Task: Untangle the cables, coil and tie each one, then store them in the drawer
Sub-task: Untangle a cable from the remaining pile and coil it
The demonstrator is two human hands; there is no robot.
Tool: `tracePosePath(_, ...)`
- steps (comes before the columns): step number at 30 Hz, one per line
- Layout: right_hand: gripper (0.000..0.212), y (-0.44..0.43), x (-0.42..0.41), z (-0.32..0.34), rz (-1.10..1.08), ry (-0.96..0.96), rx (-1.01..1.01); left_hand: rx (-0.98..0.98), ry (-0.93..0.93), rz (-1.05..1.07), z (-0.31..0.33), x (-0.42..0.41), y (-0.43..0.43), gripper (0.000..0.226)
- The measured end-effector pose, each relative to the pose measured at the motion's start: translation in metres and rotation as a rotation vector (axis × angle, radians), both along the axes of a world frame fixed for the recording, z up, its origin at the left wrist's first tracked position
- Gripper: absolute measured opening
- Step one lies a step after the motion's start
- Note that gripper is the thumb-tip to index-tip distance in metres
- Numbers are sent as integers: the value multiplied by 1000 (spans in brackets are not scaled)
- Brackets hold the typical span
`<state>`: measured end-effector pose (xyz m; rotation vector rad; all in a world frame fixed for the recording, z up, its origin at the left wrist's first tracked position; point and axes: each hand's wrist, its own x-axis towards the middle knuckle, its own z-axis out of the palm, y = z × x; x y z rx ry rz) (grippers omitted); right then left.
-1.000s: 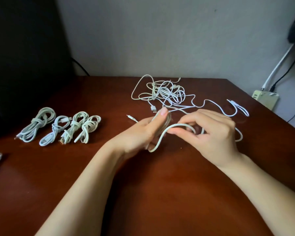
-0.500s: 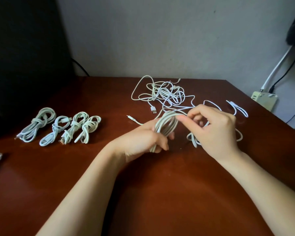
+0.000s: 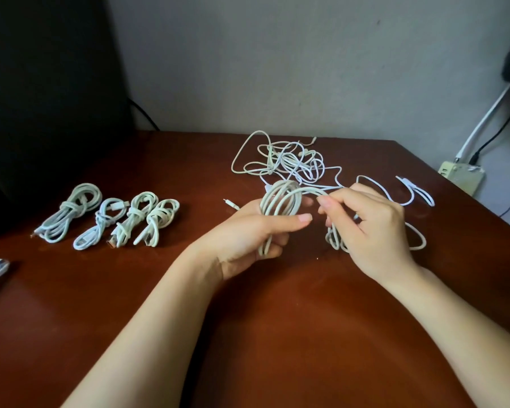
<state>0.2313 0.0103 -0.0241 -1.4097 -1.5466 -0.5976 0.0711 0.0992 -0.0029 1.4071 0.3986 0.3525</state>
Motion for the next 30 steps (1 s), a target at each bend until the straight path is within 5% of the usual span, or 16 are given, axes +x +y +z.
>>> tracePosePath(18,47,-1,-3,0,-86,32,-112,-132,-32,-126,-7,9,-5,25)
tracePosePath(30,36,0,9,1,-74,131,-301,-525,-318,48,2,1,13,43)
